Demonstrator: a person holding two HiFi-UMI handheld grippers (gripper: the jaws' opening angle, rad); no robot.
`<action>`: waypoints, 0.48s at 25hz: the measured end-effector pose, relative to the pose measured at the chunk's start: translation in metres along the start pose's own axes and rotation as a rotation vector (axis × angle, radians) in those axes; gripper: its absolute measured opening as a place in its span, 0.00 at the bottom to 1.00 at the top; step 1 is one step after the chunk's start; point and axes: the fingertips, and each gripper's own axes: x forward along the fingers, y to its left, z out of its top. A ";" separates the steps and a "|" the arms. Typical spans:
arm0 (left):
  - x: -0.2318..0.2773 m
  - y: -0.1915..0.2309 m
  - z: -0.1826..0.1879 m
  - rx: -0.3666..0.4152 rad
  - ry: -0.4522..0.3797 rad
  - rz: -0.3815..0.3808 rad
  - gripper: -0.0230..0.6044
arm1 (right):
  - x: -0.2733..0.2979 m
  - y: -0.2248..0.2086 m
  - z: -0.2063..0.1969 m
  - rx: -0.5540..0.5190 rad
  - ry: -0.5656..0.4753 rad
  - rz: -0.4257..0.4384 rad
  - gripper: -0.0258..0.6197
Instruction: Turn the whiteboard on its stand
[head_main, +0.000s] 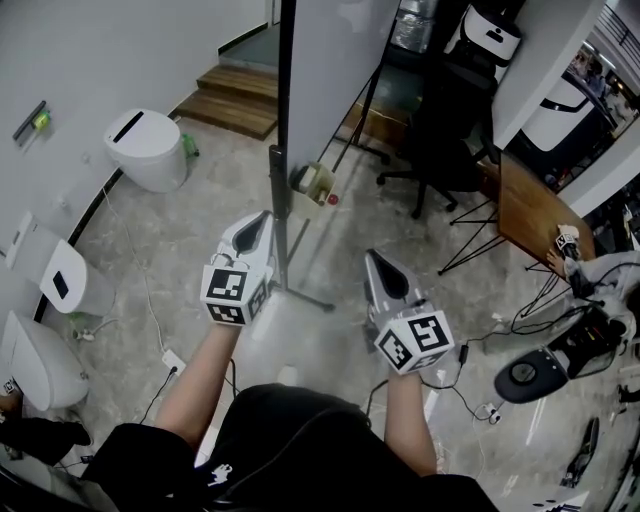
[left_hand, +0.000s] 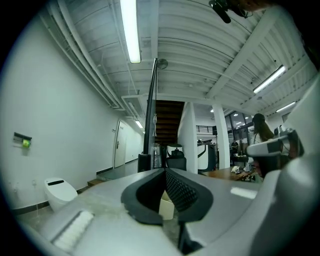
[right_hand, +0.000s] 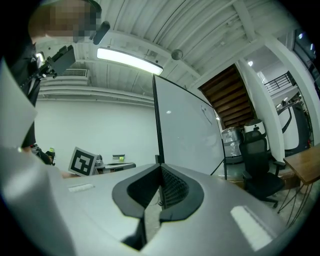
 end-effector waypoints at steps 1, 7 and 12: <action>0.003 0.004 -0.001 0.000 0.001 -0.004 0.04 | 0.004 0.000 0.000 -0.001 -0.001 -0.005 0.05; 0.022 0.024 0.002 0.003 -0.008 -0.003 0.04 | 0.021 -0.006 -0.004 0.004 0.005 -0.028 0.05; 0.036 0.032 0.003 0.023 -0.004 0.007 0.04 | 0.035 -0.009 -0.006 0.005 0.007 -0.008 0.05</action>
